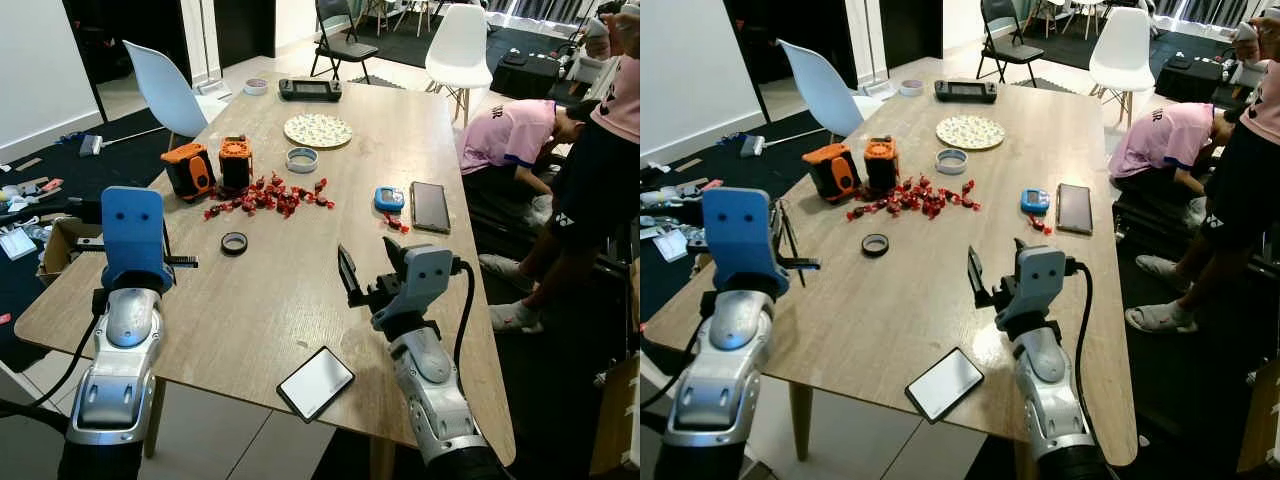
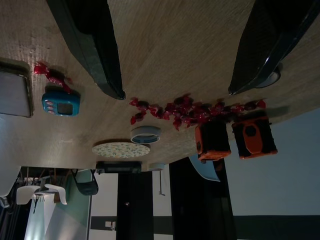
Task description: Hang keys on a hook
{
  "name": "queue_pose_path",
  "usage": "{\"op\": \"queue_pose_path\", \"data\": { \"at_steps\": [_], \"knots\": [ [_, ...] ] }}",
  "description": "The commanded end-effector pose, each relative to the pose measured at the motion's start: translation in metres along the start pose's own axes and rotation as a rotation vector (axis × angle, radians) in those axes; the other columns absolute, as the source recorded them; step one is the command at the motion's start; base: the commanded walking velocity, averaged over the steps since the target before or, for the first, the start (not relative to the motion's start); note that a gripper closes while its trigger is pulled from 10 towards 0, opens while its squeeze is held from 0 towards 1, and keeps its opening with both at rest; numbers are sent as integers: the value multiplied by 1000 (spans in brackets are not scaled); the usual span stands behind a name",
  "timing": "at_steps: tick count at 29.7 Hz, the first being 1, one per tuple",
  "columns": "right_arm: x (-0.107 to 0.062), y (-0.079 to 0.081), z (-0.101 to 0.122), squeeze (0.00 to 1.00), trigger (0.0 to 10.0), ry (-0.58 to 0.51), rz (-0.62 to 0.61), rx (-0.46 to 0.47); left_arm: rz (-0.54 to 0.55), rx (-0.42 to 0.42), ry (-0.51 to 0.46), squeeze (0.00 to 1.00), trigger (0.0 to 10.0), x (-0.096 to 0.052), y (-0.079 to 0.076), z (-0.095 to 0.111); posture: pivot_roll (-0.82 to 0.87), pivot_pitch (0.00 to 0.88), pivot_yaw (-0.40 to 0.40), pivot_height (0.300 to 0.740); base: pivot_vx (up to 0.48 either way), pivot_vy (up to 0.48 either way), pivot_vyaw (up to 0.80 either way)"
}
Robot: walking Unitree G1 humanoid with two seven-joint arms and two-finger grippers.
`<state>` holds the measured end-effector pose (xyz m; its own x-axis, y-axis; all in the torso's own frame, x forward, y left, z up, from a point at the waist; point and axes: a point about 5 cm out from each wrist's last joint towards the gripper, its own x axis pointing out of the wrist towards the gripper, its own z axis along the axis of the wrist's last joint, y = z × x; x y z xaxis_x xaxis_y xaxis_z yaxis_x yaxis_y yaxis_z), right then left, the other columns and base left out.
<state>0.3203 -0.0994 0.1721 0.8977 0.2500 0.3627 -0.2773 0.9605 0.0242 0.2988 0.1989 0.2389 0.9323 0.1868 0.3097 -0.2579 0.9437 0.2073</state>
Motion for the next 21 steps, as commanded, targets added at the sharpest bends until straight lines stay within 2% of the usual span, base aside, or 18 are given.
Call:
{"op": "queue_pose_path", "data": {
  "at_steps": [1,5,21],
  "knots": [
    [-3,-1,-6,0,10000,19,-7,5,-12,22,-3,0,10000,-3,-1,-3,192,122,-44,740,0,0,0],
    [-3,0,-6,0,10000,20,-5,4,-13,25,-4,0,10000,-3,-1,-3,193,124,-43,740,-203,0,0],
    [-3,1,-7,0,10000,26,4,-10,-8,34,0,0,10000,-3,0,-4,194,127,-45,740,-402,0,0]
  ]
}}
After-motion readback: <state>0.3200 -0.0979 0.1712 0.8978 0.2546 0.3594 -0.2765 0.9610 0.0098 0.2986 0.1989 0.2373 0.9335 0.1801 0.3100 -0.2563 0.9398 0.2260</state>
